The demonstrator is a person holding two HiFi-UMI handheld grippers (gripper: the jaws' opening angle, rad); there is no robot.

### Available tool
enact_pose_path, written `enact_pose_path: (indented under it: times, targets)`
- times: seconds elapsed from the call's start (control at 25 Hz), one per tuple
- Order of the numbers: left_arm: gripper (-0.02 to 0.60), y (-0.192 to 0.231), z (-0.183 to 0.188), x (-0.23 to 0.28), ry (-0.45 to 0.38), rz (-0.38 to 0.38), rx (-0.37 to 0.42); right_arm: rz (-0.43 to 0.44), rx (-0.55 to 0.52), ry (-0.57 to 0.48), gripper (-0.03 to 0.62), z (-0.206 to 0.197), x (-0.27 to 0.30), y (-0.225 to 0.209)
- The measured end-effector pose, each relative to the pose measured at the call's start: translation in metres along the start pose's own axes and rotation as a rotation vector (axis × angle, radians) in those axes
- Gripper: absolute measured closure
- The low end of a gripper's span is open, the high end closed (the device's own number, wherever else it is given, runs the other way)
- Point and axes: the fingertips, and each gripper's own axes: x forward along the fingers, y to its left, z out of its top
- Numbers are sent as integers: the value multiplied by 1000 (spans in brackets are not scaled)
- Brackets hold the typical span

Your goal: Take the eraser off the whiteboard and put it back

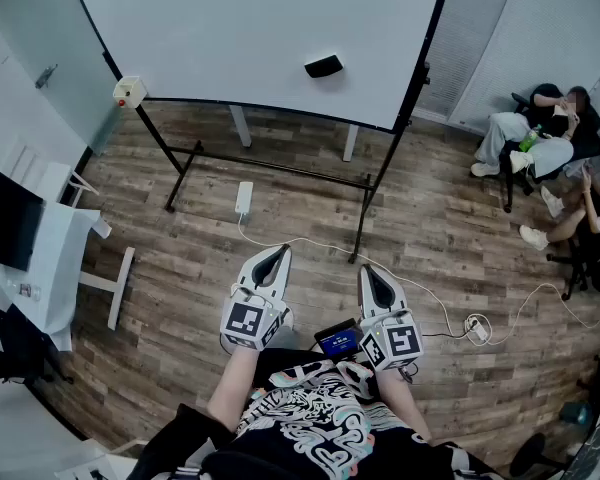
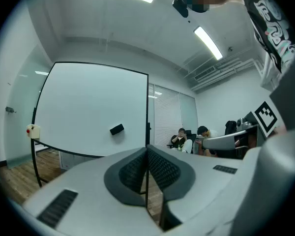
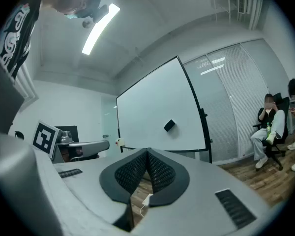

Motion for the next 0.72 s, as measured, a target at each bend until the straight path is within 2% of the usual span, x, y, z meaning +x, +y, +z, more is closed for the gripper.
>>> enact_pose_path:
  times: [0.72]
  targets:
    - [567,-12,1,-28,-32,58,-3,18,10,-13,580,-2,-24,8]
